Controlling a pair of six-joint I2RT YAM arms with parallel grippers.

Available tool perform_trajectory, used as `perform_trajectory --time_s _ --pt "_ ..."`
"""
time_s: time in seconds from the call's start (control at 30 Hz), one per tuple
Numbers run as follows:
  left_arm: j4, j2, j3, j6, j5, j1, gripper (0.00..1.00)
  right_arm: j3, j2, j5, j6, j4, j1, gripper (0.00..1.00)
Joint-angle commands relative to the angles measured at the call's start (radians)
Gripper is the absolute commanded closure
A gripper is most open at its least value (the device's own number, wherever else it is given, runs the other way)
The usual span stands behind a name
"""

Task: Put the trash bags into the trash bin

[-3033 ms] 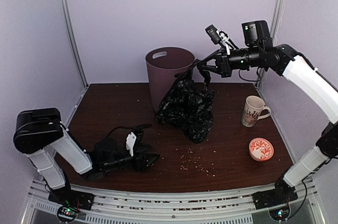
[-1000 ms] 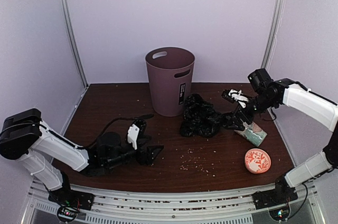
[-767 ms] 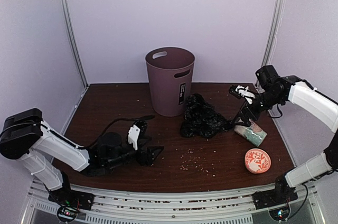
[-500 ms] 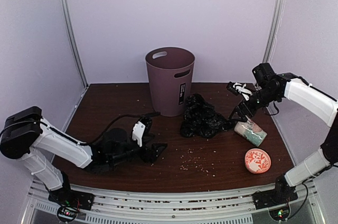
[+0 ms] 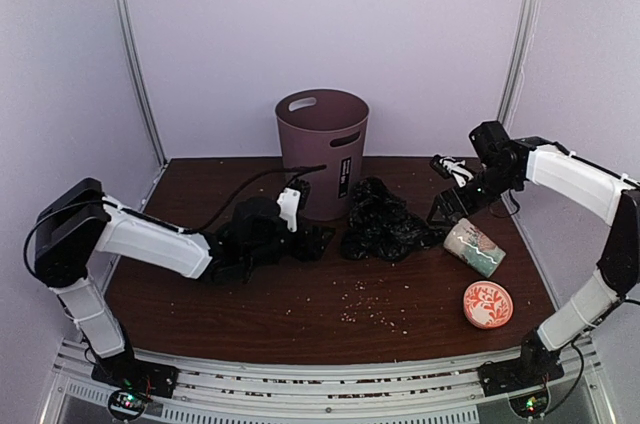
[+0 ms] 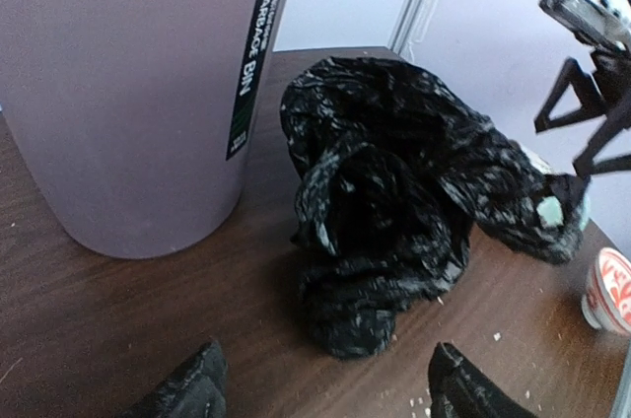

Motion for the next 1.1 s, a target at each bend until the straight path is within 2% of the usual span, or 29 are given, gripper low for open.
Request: perform_trajectory --time_s 0.0,0.23,0.47,0.53,0.7,0.8,0.83,1.07 --pt "0.012 0.170 0.178 -0.027 0.038 0.037 0.30 -0.009 0.050 -0.017 0.046 0.010 -0.011 0.03" --pt "-0.010 0.404 0.445 -0.038 0.075 0.054 0.33 -0.034 0.089 -0.091 0.041 -0.005 -0.010 0.04" --pt "0.015 0.554 0.587 -0.068 0.034 0.053 0.35 -0.019 0.144 -0.173 0.028 -0.033 -0.007 0.04" --pt "0.046 0.570 0.590 -0.057 0.049 0.053 0.42 -0.024 0.138 -0.177 0.026 -0.036 0.000 0.03" --pt "0.179 0.528 0.493 -0.003 0.099 0.038 0.77 -0.050 0.131 -0.212 0.030 -0.030 0.017 0.05" --pt "0.271 0.449 0.360 0.050 0.094 0.023 0.97 -0.051 0.150 -0.234 0.040 -0.020 0.017 0.18" --pt "0.295 0.414 0.318 0.066 0.090 0.017 1.00 -0.047 0.160 -0.238 0.039 -0.019 0.017 0.24" --pt "0.359 0.110 -0.012 0.175 0.055 0.002 1.00 0.006 0.173 -0.273 0.005 -0.022 0.022 0.75"
